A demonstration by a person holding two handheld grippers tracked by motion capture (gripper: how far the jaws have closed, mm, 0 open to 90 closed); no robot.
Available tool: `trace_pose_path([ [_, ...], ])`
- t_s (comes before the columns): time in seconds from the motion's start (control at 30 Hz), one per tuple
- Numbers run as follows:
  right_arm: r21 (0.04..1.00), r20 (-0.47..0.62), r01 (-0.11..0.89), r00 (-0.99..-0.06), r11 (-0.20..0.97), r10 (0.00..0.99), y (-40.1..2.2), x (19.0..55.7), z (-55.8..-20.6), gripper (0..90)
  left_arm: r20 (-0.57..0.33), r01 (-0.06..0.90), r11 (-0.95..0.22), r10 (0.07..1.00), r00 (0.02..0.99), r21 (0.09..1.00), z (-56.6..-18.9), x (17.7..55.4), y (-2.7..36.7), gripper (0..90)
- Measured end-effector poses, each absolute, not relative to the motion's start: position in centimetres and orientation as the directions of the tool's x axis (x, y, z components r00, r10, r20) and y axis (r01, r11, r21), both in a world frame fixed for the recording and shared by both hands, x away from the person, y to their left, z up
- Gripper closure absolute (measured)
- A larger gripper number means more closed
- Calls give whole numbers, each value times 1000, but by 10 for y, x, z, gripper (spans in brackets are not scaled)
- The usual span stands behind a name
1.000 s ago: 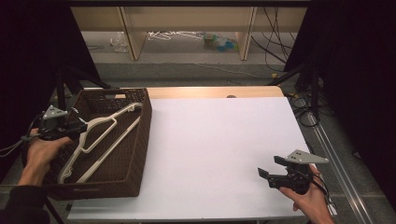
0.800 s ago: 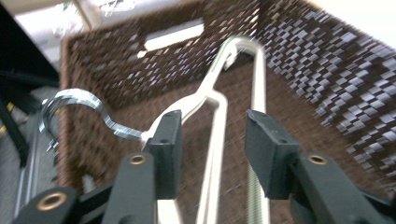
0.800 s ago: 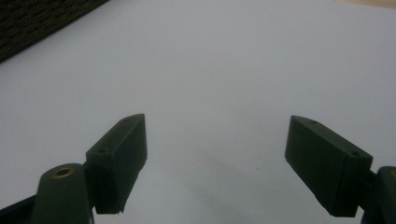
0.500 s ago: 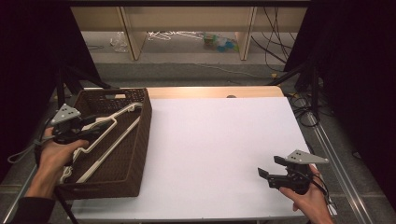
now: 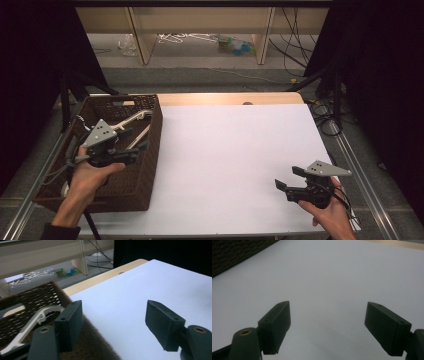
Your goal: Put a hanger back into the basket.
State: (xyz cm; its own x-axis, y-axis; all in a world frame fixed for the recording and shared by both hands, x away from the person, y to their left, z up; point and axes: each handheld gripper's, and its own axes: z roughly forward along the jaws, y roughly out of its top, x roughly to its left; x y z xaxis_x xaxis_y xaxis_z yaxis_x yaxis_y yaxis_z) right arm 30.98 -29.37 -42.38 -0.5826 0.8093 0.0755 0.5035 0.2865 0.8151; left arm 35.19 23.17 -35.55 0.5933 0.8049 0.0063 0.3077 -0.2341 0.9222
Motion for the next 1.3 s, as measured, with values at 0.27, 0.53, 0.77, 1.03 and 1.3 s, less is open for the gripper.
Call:
trace_pose_path([
  [0.27,824,80,487,-605,289,792,-288,310,-426,218,0,278,-235,764,645,931,-362,339,198,216],
  [0.53,829,86,480,-618,288,782,-287,310,-426,216,-30,279,-223,729,684,934,-378,325,177,167],
  [0.77,836,74,459,-635,299,769,-284,309,-426,213,-35,267,-216,714,699,939,-384,312,164,162],
  [1.03,848,71,436,-655,299,752,-280,305,-426,207,-23,259,-238,694,720,936,-399,300,149,162],
  [1.3,864,44,398,-668,307,743,-272,300,-423,188,-39,255,-219,684,729,942,-419,288,146,159],
])
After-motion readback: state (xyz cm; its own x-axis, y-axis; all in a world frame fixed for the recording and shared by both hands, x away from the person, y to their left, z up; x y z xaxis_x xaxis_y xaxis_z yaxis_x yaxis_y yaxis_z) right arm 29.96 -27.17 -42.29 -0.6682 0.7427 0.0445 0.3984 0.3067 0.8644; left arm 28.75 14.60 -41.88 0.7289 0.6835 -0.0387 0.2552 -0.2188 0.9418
